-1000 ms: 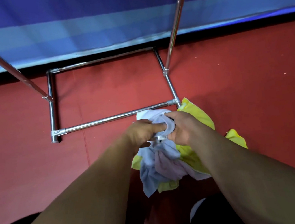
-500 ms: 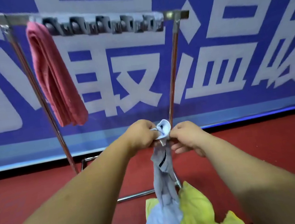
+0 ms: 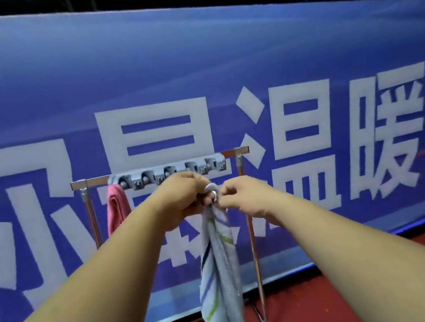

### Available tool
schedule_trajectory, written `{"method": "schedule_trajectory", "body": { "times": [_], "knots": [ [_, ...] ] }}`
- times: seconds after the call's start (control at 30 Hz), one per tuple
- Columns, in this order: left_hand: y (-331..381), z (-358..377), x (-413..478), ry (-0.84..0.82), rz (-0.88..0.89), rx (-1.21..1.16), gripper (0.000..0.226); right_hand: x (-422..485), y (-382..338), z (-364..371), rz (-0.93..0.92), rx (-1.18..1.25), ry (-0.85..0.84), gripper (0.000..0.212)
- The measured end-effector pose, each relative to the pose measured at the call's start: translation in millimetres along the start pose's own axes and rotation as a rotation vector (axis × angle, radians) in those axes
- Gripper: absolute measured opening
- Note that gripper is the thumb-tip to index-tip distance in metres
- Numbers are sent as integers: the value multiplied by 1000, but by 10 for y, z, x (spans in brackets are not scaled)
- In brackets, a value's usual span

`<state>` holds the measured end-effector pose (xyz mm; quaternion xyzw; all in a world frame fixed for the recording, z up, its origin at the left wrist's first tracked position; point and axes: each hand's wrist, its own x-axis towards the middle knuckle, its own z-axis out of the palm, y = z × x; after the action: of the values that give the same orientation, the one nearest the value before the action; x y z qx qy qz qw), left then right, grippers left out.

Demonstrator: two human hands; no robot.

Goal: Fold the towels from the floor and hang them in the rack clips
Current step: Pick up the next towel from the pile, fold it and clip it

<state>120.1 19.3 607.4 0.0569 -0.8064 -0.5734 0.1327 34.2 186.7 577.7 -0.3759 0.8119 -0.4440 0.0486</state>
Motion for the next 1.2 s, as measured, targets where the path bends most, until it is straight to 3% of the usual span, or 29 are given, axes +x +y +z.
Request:
{"method": "schedule_trajectory", "body": {
  "times": [0.2,0.37,0.53,0.67,0.9,0.97,1.07,1.13,1.2],
  "knots": [
    [373,-193,-113,-115,76,-55,26,91,-384,-169,-66,-87,87,13],
    [441,-338,-79,115,82,190,27,190,-497,-191,-119,-32,76,10],
    [479,-492,83,132,122,211,29,311,-627,-191,-160,64,-54,25],
    [488,-582,175,127,163,245,21,467,-589,-212,-128,104,-20,9],
    [423,-733,238,-60,185,287,21,608,-459,-212,-74,276,-130,23],
    [385,-759,233,-79,188,260,21,629,-444,-167,-57,306,-185,32],
    [332,-777,220,-100,185,181,23,644,-452,-98,-42,380,-243,30],
    [304,-802,224,-107,171,151,19,678,-442,-57,-11,448,-250,43],
    [282,-828,233,-100,145,137,14,706,-418,-12,-10,462,-227,32]
  ]
}}
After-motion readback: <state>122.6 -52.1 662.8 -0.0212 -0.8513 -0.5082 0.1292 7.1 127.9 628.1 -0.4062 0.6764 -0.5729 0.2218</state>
